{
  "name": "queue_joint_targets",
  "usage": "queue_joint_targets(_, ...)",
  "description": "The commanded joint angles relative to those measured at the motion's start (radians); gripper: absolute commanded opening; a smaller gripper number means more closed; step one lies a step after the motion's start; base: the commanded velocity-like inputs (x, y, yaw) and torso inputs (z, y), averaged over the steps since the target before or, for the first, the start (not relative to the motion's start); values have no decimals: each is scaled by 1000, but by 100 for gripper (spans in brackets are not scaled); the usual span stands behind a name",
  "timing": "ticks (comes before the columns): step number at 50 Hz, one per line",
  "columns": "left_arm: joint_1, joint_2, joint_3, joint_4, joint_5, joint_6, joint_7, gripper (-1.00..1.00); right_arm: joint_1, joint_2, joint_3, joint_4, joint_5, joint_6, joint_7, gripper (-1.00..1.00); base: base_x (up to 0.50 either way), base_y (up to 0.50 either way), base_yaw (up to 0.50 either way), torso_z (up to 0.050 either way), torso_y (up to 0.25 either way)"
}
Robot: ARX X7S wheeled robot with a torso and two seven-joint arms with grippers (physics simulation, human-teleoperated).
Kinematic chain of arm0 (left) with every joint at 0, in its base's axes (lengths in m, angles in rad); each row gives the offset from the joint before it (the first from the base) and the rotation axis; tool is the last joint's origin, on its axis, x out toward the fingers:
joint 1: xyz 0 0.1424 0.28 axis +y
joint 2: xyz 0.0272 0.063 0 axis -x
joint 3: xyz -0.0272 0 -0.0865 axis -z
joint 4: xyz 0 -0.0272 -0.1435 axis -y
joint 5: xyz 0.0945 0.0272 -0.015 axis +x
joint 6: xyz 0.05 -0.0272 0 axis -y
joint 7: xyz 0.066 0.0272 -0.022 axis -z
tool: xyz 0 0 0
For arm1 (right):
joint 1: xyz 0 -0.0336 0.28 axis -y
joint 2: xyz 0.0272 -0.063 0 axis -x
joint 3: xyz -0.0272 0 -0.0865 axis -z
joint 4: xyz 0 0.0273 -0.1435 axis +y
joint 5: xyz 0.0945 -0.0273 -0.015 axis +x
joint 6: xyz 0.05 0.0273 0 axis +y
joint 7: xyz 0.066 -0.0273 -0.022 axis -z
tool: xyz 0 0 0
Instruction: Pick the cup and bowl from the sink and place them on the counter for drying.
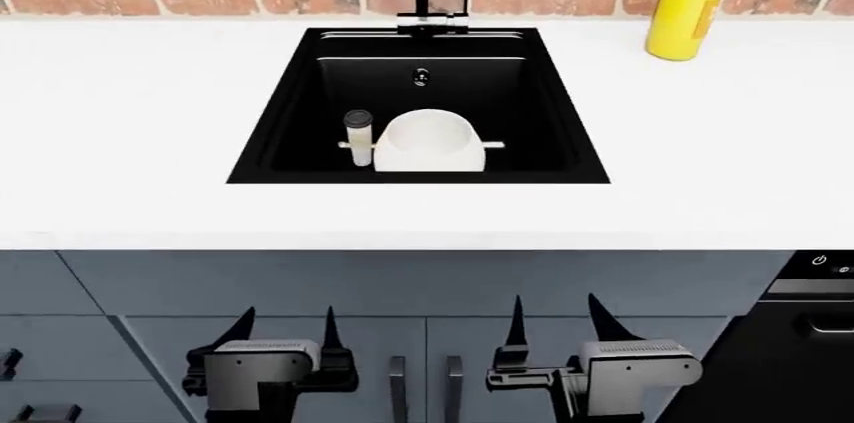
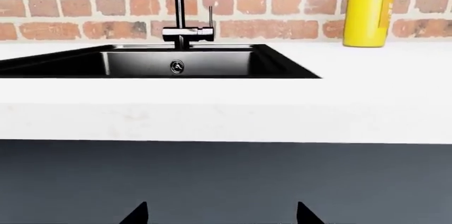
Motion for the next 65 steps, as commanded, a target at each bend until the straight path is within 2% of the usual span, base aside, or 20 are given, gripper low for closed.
queue_joint_targets(1, -7, -6, 15, -6, -4, -4, -20, 100, 1, 11, -9, 3, 8, -3, 20, 100, 0, 0, 0, 0, 0)
queue_joint_targets(13, 3, -20, 30, -4, -9, 63, -13, 100, -1, 22, -21, -1, 9, -3, 38, 100, 0, 0, 0, 3, 0)
queue_joint_targets(54, 2, -41, 60, -9, -37, 109, -27, 100, 10, 47, -53, 10, 36, -6, 68, 100, 0, 0, 0, 50, 0)
queue_joint_targets(65, 11, -58, 65, 1, -27, 81, -49, 100, 9, 52, -57, 11, 49, -10, 74, 100, 0, 0, 0, 0, 0)
